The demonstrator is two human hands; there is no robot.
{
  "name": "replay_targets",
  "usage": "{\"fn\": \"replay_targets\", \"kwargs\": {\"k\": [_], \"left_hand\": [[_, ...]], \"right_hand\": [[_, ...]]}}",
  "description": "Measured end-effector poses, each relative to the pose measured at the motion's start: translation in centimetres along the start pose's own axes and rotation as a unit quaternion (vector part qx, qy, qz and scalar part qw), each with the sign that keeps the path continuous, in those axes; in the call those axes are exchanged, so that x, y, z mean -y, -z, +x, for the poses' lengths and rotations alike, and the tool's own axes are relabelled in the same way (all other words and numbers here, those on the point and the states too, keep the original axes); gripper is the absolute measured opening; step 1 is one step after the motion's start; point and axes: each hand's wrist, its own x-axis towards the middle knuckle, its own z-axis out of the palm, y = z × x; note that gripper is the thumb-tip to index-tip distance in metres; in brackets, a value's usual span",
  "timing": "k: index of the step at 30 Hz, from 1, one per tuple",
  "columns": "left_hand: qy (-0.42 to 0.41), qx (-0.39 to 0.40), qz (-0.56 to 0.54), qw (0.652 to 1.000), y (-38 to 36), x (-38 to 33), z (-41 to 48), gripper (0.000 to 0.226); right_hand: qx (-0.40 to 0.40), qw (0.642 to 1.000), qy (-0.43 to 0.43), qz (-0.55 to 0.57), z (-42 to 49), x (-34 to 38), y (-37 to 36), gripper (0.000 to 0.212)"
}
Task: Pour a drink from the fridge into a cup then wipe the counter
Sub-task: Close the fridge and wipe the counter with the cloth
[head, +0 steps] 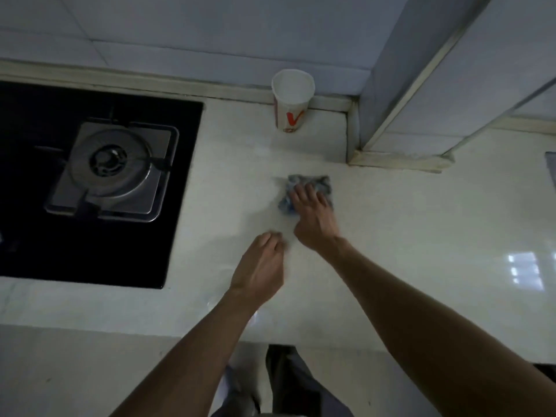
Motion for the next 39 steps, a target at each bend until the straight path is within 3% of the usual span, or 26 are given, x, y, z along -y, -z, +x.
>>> {"fn": "replay_targets", "kwargs": {"k": [2,4,11,21,26,30,34,39], "left_hand": [[0.019,0.026,0.02,0.999,0.0,-0.3,-2.7,0.049],[0.04,0.051,0.035,0.997,0.1,-0.3,-5.4,0.042],[0.068,0.045,0.009,0.997,-0.5,0.9,-14.2,0.034],[0.086,0.106,-0.04,0.99,-0.3,2.6,-19.6,0.043],[0.092,0.138,-0.031,0.986,0.6,2.6,-18.0,0.024],[0.084,0.105,-0.034,0.99,1.1,4.3,-15.5,0.026],[0.081,0.076,-0.032,0.993,1.0,6.8,-12.6,0.039],[0.074,0.128,0.059,0.987,0.5,10.1,-7.5,0.058]], "right_hand": [[0.011,1.0,0.003,0.012,-4.1,2.0,-1.5,0.078],[0.012,1.0,0.0,0.02,-8.1,4.1,-3.0,0.078],[0.018,0.999,-0.017,0.023,-18.4,10.1,-8.4,0.082],[0.011,0.997,-0.062,0.038,-22.2,14.4,-11.1,0.084],[0.006,0.999,-0.032,0.017,-21.1,13.4,-10.8,0.077],[0.007,1.0,-0.013,0.018,-16.2,12.1,-8.3,0.072],[0.008,0.999,-0.025,0.027,-8.3,10.4,-5.4,0.071],[0.007,0.999,-0.024,0.028,1.3,8.8,-1.9,0.071]]}}
